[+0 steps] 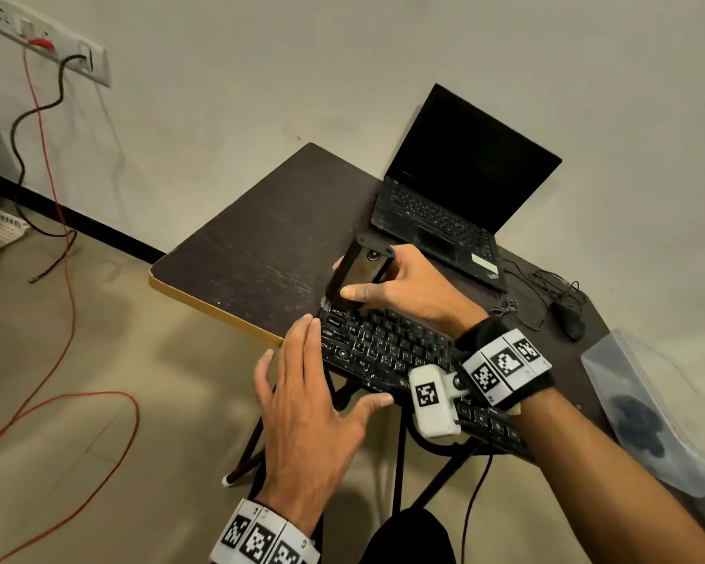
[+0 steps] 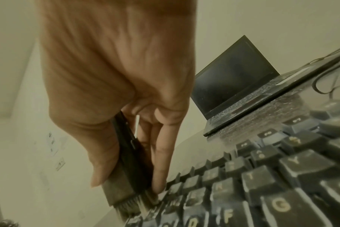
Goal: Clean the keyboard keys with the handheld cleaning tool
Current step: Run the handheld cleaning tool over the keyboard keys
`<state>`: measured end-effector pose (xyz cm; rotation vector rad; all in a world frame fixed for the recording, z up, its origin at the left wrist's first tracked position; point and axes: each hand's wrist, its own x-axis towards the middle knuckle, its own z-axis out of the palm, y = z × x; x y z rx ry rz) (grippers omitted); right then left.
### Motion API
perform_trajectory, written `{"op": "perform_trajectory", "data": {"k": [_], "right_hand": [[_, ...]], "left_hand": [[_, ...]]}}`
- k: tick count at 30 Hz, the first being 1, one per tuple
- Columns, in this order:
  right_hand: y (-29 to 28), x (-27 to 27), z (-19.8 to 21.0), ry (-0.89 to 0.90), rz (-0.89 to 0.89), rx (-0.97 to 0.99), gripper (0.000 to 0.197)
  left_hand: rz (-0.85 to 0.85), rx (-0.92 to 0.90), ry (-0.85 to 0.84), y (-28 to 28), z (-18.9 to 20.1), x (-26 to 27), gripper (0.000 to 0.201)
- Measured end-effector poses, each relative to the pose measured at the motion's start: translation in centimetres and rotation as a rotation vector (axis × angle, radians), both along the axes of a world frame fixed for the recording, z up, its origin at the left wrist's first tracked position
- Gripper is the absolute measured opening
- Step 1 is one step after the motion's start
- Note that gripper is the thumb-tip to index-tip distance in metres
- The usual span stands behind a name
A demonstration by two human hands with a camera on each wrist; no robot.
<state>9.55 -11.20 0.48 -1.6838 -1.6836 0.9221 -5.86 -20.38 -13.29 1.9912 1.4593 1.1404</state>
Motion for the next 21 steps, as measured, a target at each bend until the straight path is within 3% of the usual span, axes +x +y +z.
{"op": "perform_trajectory", "data": {"k": [5, 9, 21], "right_hand": [[0.1, 0.1, -0.2, -0.072, -0.059, 0.076, 0.042], [-1.3, -0.2, 0.4, 0.001, 0.058, -0.011, 0.033], [-1.1, 0.3, -0.2, -0.110, 0.006, 0.109, 0.034]], "left_hand": [[0.000, -0.003, 0.000, 0.1, 0.1, -0.1, 0.123], [-0.005, -0.012, 0.005, -0.2, 0.0, 0.1, 0.124], [0.002, -0.008, 0.008, -0.1, 0.0, 0.0, 0.124]]}}
